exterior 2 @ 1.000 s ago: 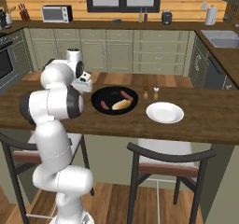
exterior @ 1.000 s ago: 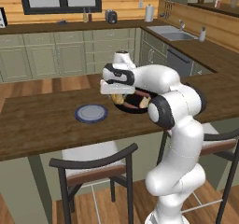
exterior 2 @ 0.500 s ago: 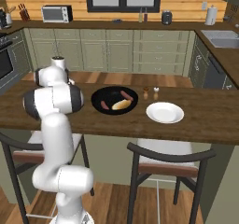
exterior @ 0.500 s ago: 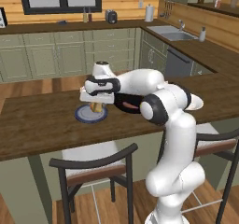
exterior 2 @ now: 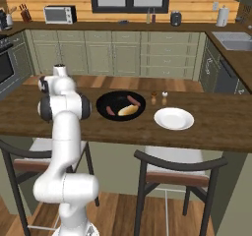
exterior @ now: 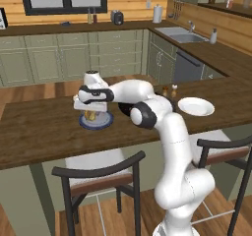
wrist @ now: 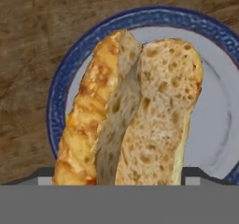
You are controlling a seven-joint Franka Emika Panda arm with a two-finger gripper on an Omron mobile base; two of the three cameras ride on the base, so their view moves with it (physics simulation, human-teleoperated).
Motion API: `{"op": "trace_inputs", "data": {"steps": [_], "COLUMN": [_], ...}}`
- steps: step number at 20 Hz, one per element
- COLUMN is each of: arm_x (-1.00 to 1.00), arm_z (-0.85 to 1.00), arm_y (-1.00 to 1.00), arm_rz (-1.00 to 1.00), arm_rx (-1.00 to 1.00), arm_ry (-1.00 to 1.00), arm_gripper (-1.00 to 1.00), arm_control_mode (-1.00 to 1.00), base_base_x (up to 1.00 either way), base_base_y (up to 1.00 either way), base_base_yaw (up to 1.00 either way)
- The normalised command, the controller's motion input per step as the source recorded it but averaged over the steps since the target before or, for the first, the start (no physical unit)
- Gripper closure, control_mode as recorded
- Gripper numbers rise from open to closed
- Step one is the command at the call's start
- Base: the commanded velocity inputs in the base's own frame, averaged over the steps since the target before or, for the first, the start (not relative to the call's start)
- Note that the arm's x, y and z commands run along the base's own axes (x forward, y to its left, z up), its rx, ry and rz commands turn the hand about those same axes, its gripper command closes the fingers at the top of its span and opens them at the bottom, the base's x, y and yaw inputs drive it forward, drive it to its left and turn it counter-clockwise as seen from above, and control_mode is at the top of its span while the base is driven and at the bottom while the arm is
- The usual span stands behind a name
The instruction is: Place one bun and one sausage from the bowl on each plate.
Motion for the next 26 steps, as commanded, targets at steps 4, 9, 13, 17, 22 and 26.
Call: {"op": "trace_inputs", "data": {"steps": [4, 9, 13, 17, 22, 26], "arm_x": [-0.72, -0.08, 0.0, -0.76, -0.48, -0.02], "arm_z": [-0.11, 0.0, 0.04, 0.94, 0.31, -0.07], "arm_y": [-1.0, -0.69, -0.17, -0.91, -1.0, -1.0], "arm_rz": [0.0, 0.0, 0.0, 0.04, 0.07, 0.04], "arm_rx": [0.02, 0.06, 0.09, 0.06, -0.1, -0.23], "arm_ry": [0.0, -0.05, -0.17, -0.21, -0.11, 0.0], "arm_gripper": [-1.0, -1.0, -1.0, -1.0, -1.0, -1.0], "arm_control_mode": [-1.0, -1.0, -1.0, -1.0, -1.0, -1.0], "base_base_x": [0.0, 0.0, 0.0, 0.0, 0.0, 0.0], "base_base_y": [0.0, 0.0, 0.0, 0.0, 0.0, 0.0], "base_base_yaw": [0.0, 0.0, 0.0, 0.0, 0.0, 0.0]}}
